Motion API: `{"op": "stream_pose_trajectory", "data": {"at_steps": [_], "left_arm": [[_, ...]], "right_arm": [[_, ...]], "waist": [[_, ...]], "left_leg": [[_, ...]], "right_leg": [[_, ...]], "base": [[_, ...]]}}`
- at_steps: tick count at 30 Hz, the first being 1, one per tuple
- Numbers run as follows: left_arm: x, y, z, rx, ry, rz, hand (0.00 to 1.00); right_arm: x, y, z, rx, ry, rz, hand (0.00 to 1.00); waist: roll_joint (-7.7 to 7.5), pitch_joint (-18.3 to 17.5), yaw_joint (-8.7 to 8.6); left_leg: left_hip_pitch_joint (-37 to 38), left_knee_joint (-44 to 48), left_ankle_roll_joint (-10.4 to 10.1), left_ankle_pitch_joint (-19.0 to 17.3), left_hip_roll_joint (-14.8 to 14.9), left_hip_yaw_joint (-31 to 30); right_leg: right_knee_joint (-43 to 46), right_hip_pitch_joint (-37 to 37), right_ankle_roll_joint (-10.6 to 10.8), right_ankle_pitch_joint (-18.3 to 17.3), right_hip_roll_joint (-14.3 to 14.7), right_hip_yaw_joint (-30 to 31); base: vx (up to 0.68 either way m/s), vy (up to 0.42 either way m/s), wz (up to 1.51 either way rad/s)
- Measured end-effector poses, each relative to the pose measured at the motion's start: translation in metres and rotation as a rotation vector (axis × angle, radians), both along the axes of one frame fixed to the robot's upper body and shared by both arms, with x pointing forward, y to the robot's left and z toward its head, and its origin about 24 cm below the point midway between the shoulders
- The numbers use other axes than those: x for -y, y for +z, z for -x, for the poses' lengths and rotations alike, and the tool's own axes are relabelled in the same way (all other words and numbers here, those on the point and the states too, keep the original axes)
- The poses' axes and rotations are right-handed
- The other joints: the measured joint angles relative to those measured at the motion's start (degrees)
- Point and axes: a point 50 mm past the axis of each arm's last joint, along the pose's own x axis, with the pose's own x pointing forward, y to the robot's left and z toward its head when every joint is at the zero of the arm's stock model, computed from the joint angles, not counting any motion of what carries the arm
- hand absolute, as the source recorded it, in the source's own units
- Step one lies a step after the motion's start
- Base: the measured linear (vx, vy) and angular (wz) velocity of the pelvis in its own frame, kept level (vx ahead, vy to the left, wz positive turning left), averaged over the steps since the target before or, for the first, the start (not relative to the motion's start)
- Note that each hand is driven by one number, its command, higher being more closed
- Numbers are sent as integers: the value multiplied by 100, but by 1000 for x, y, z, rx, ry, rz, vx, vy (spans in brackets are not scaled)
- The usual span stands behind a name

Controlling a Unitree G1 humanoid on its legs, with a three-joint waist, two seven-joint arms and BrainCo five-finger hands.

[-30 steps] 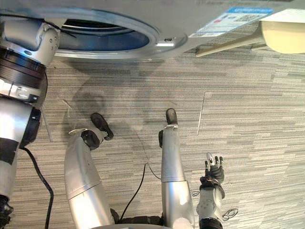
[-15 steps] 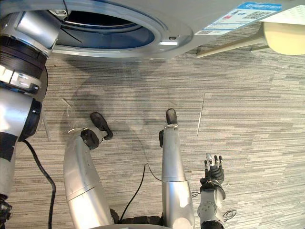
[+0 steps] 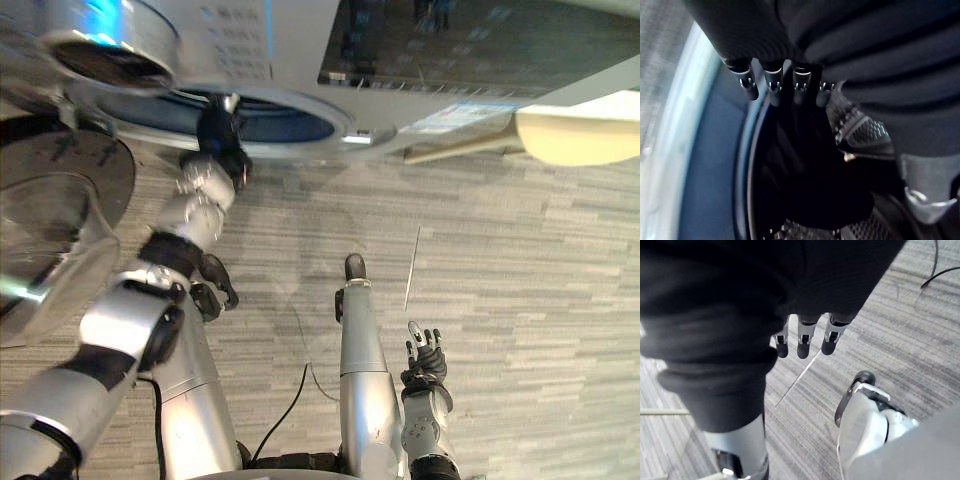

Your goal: Pick up the laundry basket with both hands and put the clothes into the washing machine.

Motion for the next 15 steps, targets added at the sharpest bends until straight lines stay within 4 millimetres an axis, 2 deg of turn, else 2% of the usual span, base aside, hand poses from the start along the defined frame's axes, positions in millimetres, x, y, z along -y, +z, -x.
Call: {"op": "stream_pose_trajectory", "data": {"at_steps": [1,3,5,7,11,12,13,15], "left_arm": [[-5,-32,10,-68,20,79,0],[-11,-71,25,-164,51,157,0],[-16,-117,49,-278,66,199,0],[-18,-145,68,-346,85,236,0],[-18,-217,131,-569,176,284,0],[-19,-234,148,-637,185,240,0],[-20,-241,157,-670,187,225,0],[-27,-268,194,-802,164,34,0]], "right_arm": [[0,2,-3,4,7,10,0],[-2,2,-4,-7,20,19,0],[-7,-3,-1,-36,46,20,0],[-8,-8,1,-60,58,23,0],[-15,-28,20,-177,114,33,0],[-16,-36,27,-220,125,36,0],[-17,-39,31,-241,125,31,0],[-15,-56,53,-345,131,19,0]], "waist": [[-4,-2,7],[-5,-25,14],[-2,-322,13],[1,-484,18],[24,-1099,48],[25,-1229,78],[31,-1284,100],[73,-1596,153]], "left_leg": [[389,-271,-25,88,-89,70],[916,-608,-67,181,-186,176],[1372,-973,-106,273,-215,291],[1774,-1263,-136,348,-269,361],[2779,-2254,-223,647,-433,479],[3065,-2592,-249,771,-500,504],[3210,-2752,-267,829,-526,517],[3745,-3447,-333,1145,-653,556]], "right_leg": [[-170,332,-26,-13,-88,-20],[-384,772,-43,-2,-185,-29],[-718,1170,-140,73,-239,-70],[-977,1542,-167,139,-290,-99],[-1794,2512,-266,354,-469,-328],[-2024,2778,-314,418,-536,-418],[-2129,2902,-325,457,-548,-457],[-2581,3354,-375,577,-652,-612]], "base": [[81,-92,31],[79,-79,23],[95,-54,5],[126,-26,8],[160,-40,17],[153,-70,28],[153,-70,18],[125,-46,20]]}}
